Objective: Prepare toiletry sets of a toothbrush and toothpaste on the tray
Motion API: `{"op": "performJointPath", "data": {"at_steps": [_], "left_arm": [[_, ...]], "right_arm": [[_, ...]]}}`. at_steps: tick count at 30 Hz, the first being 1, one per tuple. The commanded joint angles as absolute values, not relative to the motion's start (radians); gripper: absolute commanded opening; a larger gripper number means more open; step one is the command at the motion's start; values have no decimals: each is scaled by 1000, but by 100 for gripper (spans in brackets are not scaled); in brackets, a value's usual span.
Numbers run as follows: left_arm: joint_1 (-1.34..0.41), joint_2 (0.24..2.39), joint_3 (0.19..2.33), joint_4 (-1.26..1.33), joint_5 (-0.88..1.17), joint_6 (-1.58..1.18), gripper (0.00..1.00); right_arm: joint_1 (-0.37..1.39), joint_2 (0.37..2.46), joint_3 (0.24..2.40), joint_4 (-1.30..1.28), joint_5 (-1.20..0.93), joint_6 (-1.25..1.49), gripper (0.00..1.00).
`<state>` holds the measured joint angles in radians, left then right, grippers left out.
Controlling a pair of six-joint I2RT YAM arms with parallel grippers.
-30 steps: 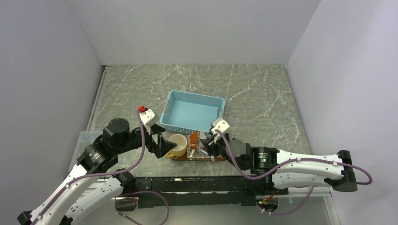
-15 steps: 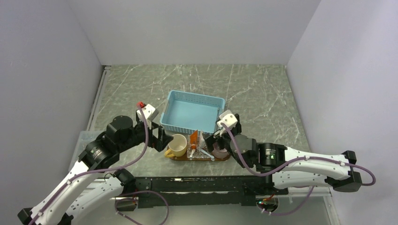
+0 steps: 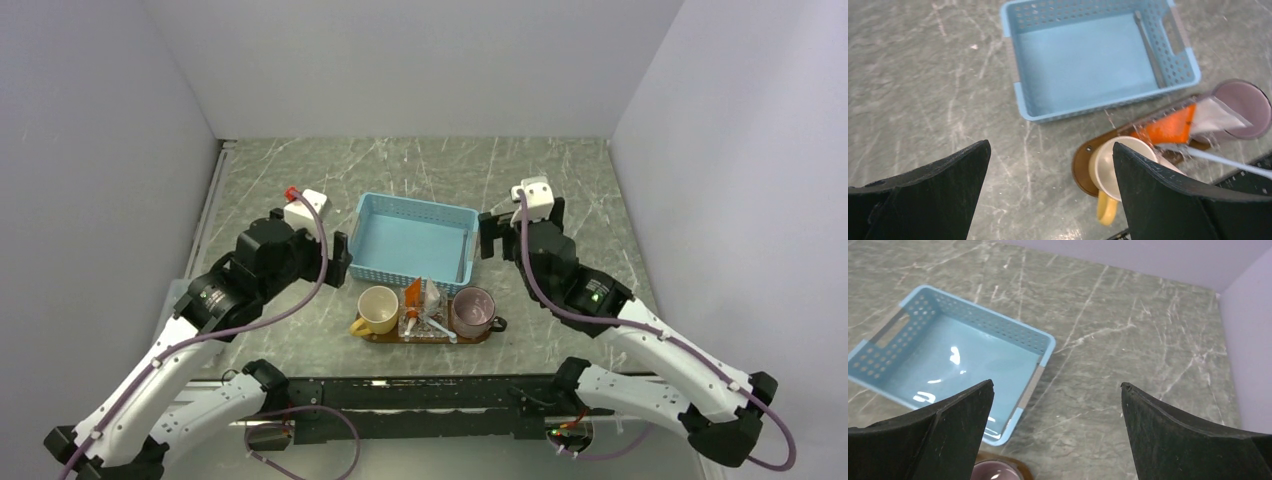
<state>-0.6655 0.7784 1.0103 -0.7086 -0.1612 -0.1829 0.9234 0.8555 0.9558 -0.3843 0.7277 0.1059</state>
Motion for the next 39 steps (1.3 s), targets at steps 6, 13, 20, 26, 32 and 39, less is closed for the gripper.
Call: {"op": "performJointPath", "data": {"at_steps": [6,13,20,26,32,39], "left_arm": [[-453,817,1066,-694,-218,-169,99],[-307,843,1047,-671,-216,-230,99],[-153,841,993,-641,-178,-289,99],[-124,814,980,-655,-255,-319,99],[-123,802,968,-654,-234,-321,99],[-123,806,961,-654,-189,-322,99]], "right_arm": [[596,923,1007,-382,578,200,100],[347,956,947,-360,406,306,100],[239,974,858,-358,395,422,100],[201,964,799,-352,430,486,100],[194,992,801,-376,466,534,100],[193,990,807,-374,449,542,100]]}}
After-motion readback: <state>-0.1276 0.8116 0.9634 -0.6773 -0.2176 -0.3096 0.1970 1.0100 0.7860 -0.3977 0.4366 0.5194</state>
